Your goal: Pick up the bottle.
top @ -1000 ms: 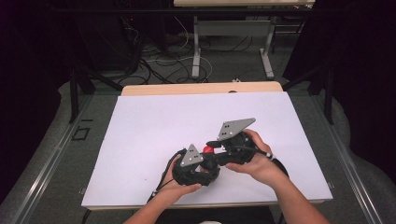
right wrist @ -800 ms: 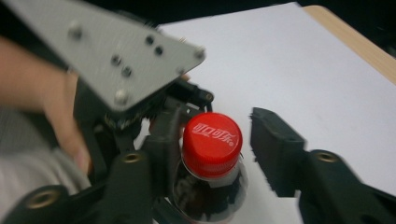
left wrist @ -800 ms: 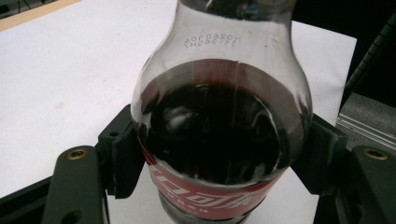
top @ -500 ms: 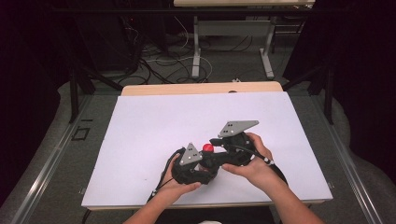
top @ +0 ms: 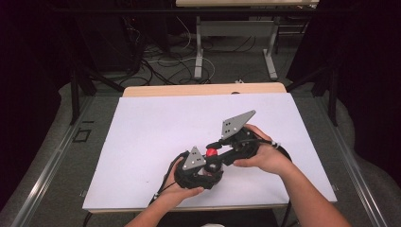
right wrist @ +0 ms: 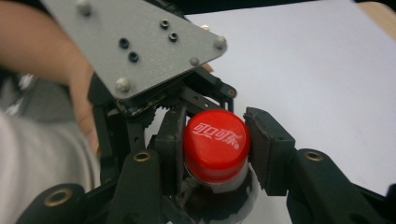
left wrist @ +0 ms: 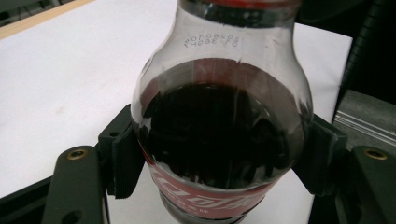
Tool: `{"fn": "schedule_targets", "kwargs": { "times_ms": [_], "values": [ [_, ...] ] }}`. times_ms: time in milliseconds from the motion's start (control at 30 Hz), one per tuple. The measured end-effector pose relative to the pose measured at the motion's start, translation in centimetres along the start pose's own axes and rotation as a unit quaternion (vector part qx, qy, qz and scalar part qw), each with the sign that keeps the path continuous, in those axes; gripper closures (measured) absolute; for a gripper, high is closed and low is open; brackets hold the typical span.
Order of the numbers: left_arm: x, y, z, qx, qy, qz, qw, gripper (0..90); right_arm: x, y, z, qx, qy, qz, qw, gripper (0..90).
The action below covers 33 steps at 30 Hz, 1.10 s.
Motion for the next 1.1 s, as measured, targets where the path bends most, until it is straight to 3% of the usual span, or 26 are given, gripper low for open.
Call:
{"fn": "schedule_targets", "kwargs": {
  "times_ms": [67,133,267,367,467,567,600,700,733,767,833,900,933,967,1100],
  "values": [
    [0.0,0.1,0.0,-0.004,-0.004,0.006,1.0,30.0,0.0,0.1,-0.5,0.015,0.038,0.005,0.9991,60.0],
    [0.0,0.0,0.0,-0.006,-0.004,0.005,1.0,30.0,-0.1,0.3,-0.9,0.028,0.061,0.015,0.9976,60.2],
    [-0.1,0.0,0.1,-0.004,0.001,0.004,1.0,30.0,-0.3,0.6,-1.1,0.028,0.068,0.034,0.9967,59.8],
    [0.0,0.0,0.2,-0.001,0.003,0.002,1.0,30.0,-0.2,1.1,-0.7,0.01,0.028,0.036,0.9989,51.9],
    [0.1,0.0,0.5,0.006,0.009,0.004,0.9999,30.0,0.2,1.9,0.2,-0.021,-0.039,0.035,0.9984,49.3],
    [0.2,0.0,0.6,0.007,0.013,0.006,0.9999,30.0,0.3,2.6,0.9,-0.036,-0.105,0.057,0.9922,45.7],
    [0.2,0.0,0.6,0.011,0.014,0.005,0.9998,29.9,0.4,2.9,1.2,-0.051,-0.134,0.054,0.9882,45.1],
    [0.1,0.0,0.6,0.008,0.018,0.004,0.9998,29.9,0.7,3.6,1.9,-0.093,-0.183,0.056,0.9772,44.5],
    [0.1,0.0,0.6,0.01,0.017,0.003,0.9998,29.9,0.7,3.6,1.9,-0.093,-0.183,0.056,0.9772,44.5],
    [0.1,0.0,0.7,0.01,0.018,0.004,0.9998,29.9,0.6,3.9,2.3,-0.1,-0.201,0.065,0.9723,46.4],
    [0.0,-0.1,0.7,0.009,0.022,0.004,0.9997,29.9,0.3,3.9,2.6,-0.127,-0.213,0.072,0.9661,48.1],
    [0.0,-0.1,0.7,0.009,0.023,0.004,0.9997,29.9,0.1,3.8,2.8,-0.147,-0.218,0.077,0.9618,51.8],
    [0.0,-0.1,0.7,0.007,0.024,0.004,0.9997,29.9,0.1,3.8,2.8,-0.147,-0.218,0.077,0.9618,51.8],
    [0.1,-0.1,0.6,0.009,0.024,0.006,0.9997,29.9,-0.3,3.7,2.8,-0.157,-0.232,0.082,0.9565,54.7],
    [0.1,0.0,0.7,0.002,0.028,0.007,0.9996,29.9,-0.8,3.3,2.7,-0.171,-0.23,0.084,0.9545,58.9]
  ]
}}
Point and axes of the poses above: each handheld gripper's, and its own axes: x roughly backward along the jaws, y roughly out of its top, z roughly to its left, the point moved 2 cm from there along -x, roughly forward along the jaws, and after that the axes turned 12 degrees about -z, right-handed, at the moved point
